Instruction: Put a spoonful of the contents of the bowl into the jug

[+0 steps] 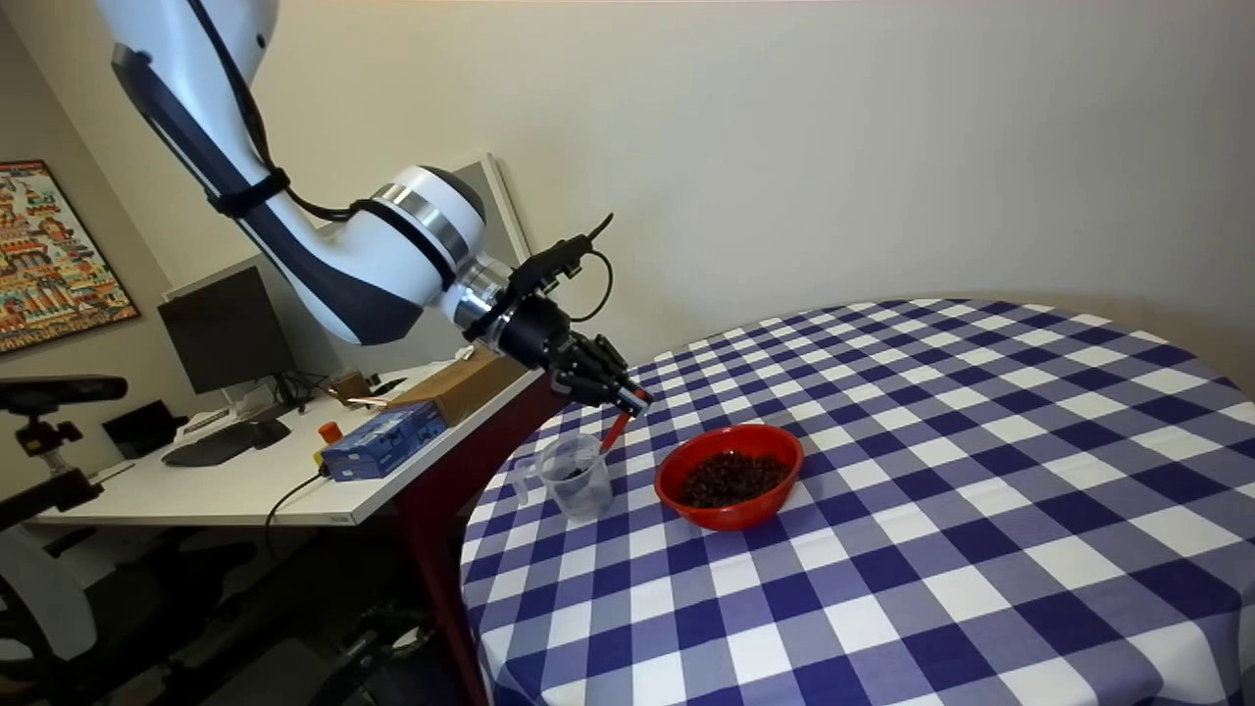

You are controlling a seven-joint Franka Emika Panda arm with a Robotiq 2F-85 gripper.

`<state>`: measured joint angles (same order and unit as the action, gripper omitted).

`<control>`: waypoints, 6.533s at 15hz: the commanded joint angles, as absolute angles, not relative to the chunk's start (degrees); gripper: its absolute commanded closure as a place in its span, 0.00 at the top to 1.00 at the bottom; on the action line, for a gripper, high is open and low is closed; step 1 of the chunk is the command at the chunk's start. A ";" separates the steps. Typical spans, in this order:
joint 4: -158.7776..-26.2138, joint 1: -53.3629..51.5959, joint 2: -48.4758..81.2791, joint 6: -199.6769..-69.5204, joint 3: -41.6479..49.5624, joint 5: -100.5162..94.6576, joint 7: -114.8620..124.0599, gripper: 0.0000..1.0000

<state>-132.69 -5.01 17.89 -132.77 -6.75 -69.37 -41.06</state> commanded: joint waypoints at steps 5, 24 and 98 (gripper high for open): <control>-132.82 -5.63 16.99 -131.58 -7.33 -72.01 -38.78 0.05; -132.50 -6.55 16.42 -131.61 -7.87 -78.47 -39.02 0.05; -132.17 -2.36 5.07 -130.10 -3.04 -108.72 -18.17 0.05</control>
<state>-133.14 -3.38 5.86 -131.82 -4.23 -111.40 -16.93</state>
